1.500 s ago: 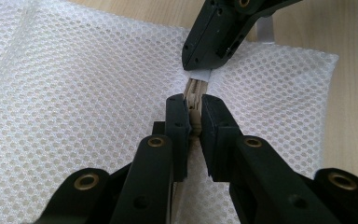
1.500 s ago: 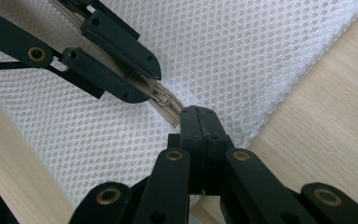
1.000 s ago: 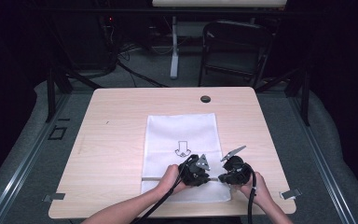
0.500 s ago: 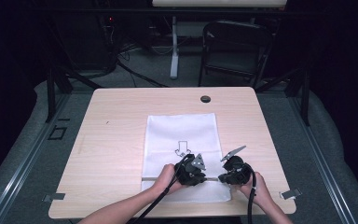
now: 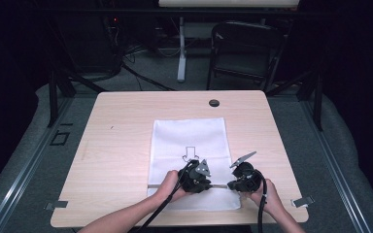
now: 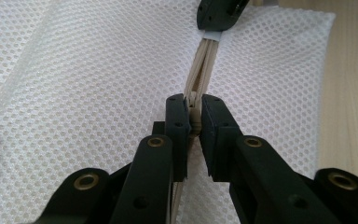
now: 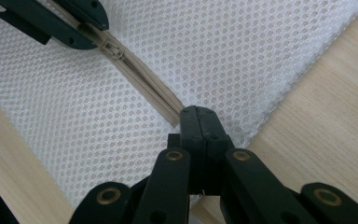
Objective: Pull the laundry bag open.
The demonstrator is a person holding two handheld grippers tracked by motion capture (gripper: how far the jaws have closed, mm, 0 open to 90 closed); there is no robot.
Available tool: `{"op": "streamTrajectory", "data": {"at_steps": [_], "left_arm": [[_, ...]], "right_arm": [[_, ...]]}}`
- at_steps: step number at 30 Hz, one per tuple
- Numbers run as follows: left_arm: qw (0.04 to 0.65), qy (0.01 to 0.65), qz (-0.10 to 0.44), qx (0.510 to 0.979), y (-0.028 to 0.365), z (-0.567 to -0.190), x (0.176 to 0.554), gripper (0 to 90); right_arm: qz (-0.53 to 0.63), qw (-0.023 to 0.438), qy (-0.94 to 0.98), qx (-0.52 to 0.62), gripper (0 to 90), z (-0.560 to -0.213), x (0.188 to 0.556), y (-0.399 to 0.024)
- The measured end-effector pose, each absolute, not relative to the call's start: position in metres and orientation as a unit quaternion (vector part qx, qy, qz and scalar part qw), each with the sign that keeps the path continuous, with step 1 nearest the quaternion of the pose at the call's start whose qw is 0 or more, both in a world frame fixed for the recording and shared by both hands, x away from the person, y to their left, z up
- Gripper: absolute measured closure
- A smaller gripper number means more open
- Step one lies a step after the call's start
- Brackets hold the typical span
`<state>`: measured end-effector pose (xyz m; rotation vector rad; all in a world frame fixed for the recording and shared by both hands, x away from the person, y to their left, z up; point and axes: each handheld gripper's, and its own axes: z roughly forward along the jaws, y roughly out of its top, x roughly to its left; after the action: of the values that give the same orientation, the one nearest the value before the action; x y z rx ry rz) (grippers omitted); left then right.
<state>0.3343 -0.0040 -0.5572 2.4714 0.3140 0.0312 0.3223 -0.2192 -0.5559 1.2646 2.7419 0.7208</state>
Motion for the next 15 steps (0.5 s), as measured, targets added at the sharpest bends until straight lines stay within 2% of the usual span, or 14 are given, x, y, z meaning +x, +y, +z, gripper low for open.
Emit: {"op": "streamTrajectory", "data": {"at_steps": [15], "left_arm": [[0.321,0.117,0.011,0.94,0.0053,-0.5557,0.3345,81.8]], "right_arm": [[0.232,0.018,0.885,0.403,90.0,-0.5561,0.3229,-0.2202]]}}
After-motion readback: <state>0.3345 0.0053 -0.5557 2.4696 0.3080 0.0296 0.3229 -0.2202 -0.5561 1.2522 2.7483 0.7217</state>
